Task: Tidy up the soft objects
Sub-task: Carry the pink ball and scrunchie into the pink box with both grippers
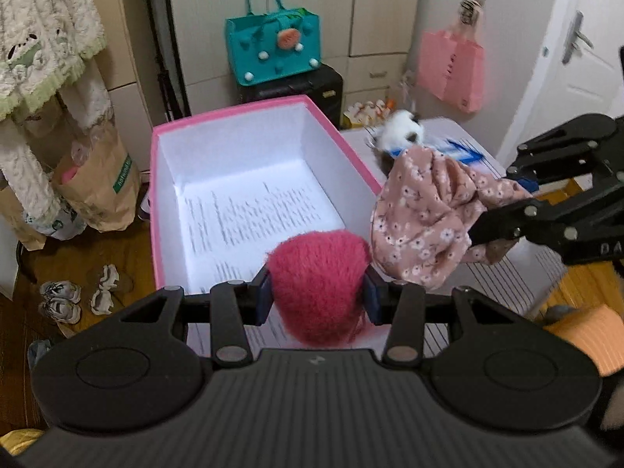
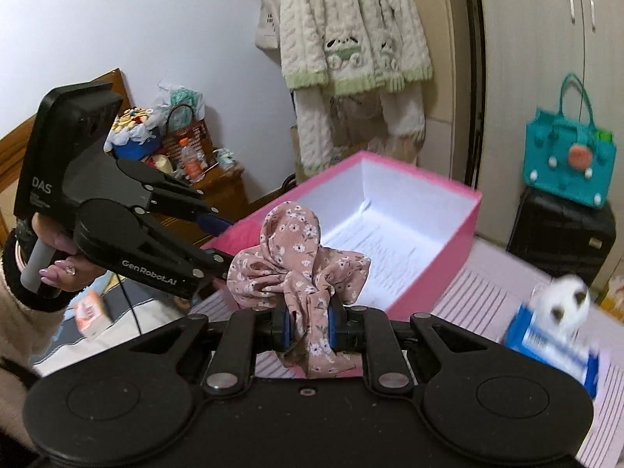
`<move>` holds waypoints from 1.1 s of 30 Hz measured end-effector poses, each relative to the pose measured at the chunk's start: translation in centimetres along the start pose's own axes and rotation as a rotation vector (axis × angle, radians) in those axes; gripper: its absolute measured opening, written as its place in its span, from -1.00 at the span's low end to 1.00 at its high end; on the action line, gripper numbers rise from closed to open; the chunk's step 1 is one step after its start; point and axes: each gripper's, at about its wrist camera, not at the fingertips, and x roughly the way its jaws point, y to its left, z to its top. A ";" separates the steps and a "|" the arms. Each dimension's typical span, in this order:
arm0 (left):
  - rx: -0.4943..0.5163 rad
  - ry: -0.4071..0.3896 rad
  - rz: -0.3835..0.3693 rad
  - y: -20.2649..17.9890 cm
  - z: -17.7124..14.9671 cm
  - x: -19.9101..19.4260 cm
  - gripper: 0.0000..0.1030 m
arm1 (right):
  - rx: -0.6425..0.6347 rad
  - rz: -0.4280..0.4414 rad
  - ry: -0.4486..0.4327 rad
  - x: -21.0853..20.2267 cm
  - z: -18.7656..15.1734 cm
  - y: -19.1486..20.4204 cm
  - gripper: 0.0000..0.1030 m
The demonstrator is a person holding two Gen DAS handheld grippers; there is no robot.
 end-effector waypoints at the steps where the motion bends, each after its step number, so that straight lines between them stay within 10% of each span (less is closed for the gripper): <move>1: -0.009 -0.003 0.001 0.4 0.6 0.4 -0.14 | -0.008 -0.010 -0.002 0.5 0.6 -0.3 -0.61; 15: -0.203 0.079 0.077 6.4 8.5 9.6 -0.14 | -0.129 -0.165 0.143 12.3 8.0 -6.6 -0.60; 33: -0.239 0.248 0.171 8.7 9.9 18.5 -0.15 | -0.410 -0.167 0.393 20.9 8.2 -7.6 -0.56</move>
